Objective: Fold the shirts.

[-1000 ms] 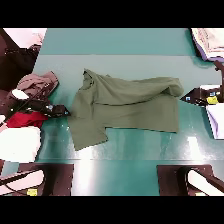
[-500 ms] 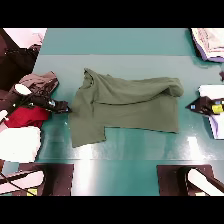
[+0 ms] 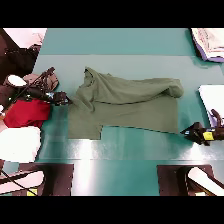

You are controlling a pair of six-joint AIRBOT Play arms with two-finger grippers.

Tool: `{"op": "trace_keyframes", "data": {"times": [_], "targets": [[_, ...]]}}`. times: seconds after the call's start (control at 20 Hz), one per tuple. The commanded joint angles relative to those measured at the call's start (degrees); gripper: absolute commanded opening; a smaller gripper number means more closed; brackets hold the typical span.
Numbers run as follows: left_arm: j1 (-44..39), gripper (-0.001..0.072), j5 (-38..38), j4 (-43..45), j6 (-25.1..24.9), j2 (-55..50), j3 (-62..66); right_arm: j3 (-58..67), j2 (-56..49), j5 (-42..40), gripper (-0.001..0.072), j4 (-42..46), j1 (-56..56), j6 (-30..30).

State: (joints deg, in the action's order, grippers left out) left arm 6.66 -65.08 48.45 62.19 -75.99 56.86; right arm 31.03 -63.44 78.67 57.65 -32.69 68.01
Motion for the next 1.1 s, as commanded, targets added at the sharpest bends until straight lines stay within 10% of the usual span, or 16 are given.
{"op": "trace_keyframes", "data": {"times": [0.0, 0.3, 0.5, 1.05], "targets": [[-0.02, 0.0030, 0.02, -0.52, -0.04, -0.02, 0.22, -2.01, -3.37, -2.89, 0.0390, -5.73, 2.69, -1.22], [-0.02, 0.0030, -0.09, -0.48, -0.04, 0.00, 0.22, 1.77, -6.88, -5.07, 0.0362, -6.99, 9.90, -1.01], [-0.02, 0.0028, -1.05, -0.50, 0.20, 0.00, 0.26, 2.34, -6.67, -5.66, 0.0018, -6.62, 12.50, -1.20], [0.00, 0.0029, 4.63, -0.66, 4.07, 21.16, 31.98, 44.37, 14.99, -13.62, 0.0016, -6.93, 14.43, 4.04]]}}
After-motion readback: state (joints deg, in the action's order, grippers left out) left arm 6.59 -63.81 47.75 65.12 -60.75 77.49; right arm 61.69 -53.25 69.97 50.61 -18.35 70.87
